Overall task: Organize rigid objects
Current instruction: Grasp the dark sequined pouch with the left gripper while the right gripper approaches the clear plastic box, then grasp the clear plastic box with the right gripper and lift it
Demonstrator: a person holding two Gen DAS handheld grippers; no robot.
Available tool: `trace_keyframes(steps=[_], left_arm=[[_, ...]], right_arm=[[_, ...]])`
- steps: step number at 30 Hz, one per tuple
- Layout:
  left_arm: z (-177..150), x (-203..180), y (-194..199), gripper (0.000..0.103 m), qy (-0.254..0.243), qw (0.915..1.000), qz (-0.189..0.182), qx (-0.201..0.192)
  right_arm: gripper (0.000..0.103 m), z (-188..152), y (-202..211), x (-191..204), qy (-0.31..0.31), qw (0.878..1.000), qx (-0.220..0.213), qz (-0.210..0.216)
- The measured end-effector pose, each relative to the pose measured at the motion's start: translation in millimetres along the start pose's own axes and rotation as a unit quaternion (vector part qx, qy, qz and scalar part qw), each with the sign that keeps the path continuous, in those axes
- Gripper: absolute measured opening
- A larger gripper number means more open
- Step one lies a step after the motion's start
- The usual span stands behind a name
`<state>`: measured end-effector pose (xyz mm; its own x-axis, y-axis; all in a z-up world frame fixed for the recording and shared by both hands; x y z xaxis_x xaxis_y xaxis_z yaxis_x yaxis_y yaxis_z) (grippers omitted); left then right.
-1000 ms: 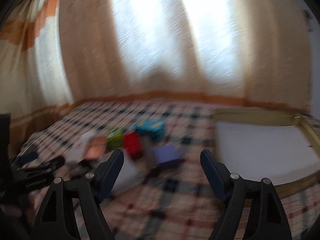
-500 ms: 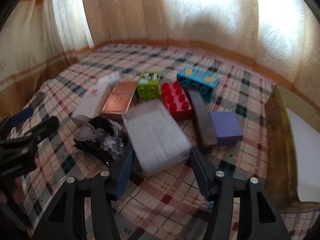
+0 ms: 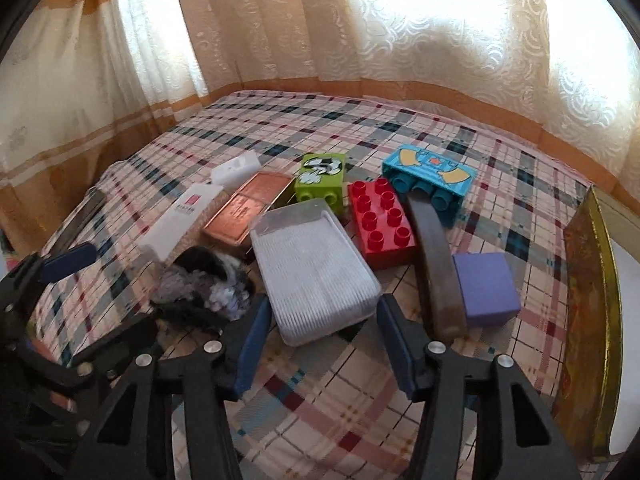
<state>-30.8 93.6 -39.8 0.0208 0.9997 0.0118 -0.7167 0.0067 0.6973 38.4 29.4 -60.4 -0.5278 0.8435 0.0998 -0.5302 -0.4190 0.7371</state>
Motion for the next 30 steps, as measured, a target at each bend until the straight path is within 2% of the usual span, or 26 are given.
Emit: trace_keyframes(steps=[5, 11, 14, 17, 20, 21, 22, 27, 30], left_arm=[[0.1, -7.3, -4.4, 0.102, -0.005, 0.9997, -0.02, 0.01], [5.1, -19.3, -16.5, 0.1, 0.0, 0.9983, -0.052, 0.026], [8.1, -27.8, -29.0, 0.093, -0.001, 0.9971, -0.06, 0.047], [9.9, -31.7, -39.4, 0.08, 0.006, 0.995, -0.073, 0.068], [11.0, -35.3, -39.1, 0.067, 0.0, 0.9962, -0.06, 0.063], [11.5, -36.0, -39.3, 0.067, -0.002, 0.9965, -0.056, 0.062], [11.7, -36.4, -39.1, 0.066, -0.001, 0.9965, -0.057, 0.062], [11.7, -31.5, -37.0, 0.066, 0.016, 0.9959, -0.066, 0.059], [10.0, -27.7, -31.8, 0.066, 0.028, 0.9957, -0.072, 0.051]], right_arm=[[0.057, -13.3, 16.4, 0.8, 0.022, 1.0, -0.001, -0.01], [0.056, -24.2, 43.5, -12.2, 0.003, 0.999, -0.035, -0.008], [0.056, -26.6, 47.3, -16.8, -0.003, 0.999, -0.041, -0.008], [0.055, -26.1, 52.3, -19.3, -0.009, 0.999, -0.052, -0.009], [0.054, -24.2, 62.0, -22.2, -0.023, 0.997, -0.075, 0.01], [0.025, -24.0, 65.4, -22.7, -0.025, 0.996, -0.083, 0.013], [0.007, -23.1, 66.6, -23.3, -0.026, 0.996, -0.084, 0.018], [0.007, -25.0, 53.9, -32.2, -0.043, 0.997, -0.059, 0.024], [0.007, -25.2, 54.4, -34.1, -0.057, 0.996, -0.061, 0.044]])
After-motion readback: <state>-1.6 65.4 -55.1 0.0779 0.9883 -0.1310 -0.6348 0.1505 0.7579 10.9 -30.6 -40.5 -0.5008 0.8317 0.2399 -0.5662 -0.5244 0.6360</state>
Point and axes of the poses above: each gripper's, at about its wrist camera, not at the fingertips, and y roughly against the way its jaws point, x to its left, z to its top, the point moved 1 cm from there along -y, roughly the way its jaws point, and after that the axes turned 3 degrees about y, right-handed, at the moved point
